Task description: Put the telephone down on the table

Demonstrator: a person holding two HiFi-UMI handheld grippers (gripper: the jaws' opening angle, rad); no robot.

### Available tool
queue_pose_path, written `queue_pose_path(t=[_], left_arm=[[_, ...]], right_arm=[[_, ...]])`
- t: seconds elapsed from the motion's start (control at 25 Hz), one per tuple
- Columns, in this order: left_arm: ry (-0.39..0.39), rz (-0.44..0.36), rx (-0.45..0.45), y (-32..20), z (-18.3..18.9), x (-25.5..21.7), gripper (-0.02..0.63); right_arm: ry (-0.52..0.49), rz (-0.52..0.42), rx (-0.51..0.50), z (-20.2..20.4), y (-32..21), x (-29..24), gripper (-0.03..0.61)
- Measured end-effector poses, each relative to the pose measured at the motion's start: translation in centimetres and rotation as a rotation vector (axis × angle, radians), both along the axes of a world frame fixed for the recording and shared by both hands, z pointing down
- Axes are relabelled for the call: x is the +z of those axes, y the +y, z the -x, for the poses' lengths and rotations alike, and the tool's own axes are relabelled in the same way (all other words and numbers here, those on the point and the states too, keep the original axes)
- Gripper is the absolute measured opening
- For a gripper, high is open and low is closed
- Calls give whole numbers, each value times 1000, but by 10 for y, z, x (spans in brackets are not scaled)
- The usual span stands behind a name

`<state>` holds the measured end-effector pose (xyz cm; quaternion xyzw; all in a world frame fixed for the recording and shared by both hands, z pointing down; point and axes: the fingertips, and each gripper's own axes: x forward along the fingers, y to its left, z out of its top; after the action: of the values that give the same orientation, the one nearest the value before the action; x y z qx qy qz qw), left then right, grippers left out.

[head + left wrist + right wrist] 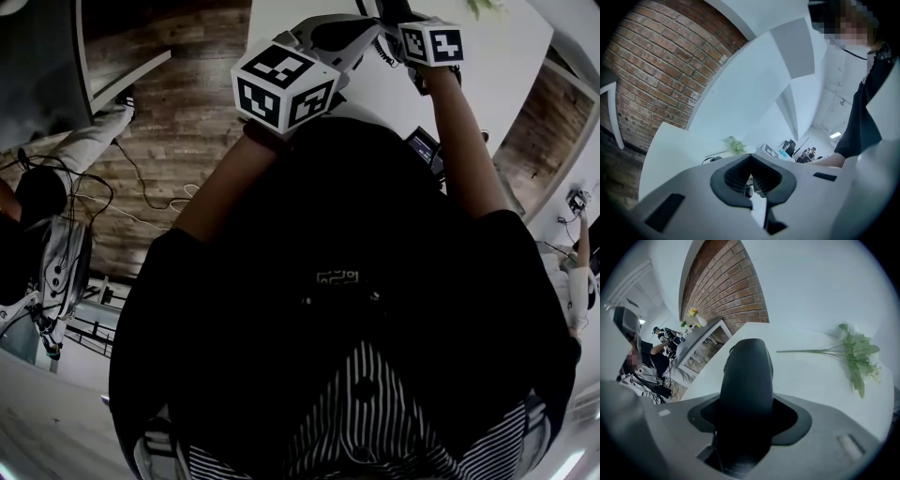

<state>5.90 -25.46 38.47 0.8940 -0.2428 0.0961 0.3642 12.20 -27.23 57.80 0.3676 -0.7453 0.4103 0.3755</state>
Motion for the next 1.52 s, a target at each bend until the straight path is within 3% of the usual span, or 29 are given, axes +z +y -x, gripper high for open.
queue_pose_path(t=[0.96, 1.2, 1.52], left_arm=[[-27, 22, 21, 15, 3, 9, 2], [-31, 25, 38, 14, 5, 14, 2], [-40, 9, 32, 13, 13, 14, 2]], right_arm=[[71, 82, -10, -11, 22, 53, 278], [-8, 118, -1, -1, 19, 51, 304], [-93, 59, 36, -5, 14, 11, 336]])
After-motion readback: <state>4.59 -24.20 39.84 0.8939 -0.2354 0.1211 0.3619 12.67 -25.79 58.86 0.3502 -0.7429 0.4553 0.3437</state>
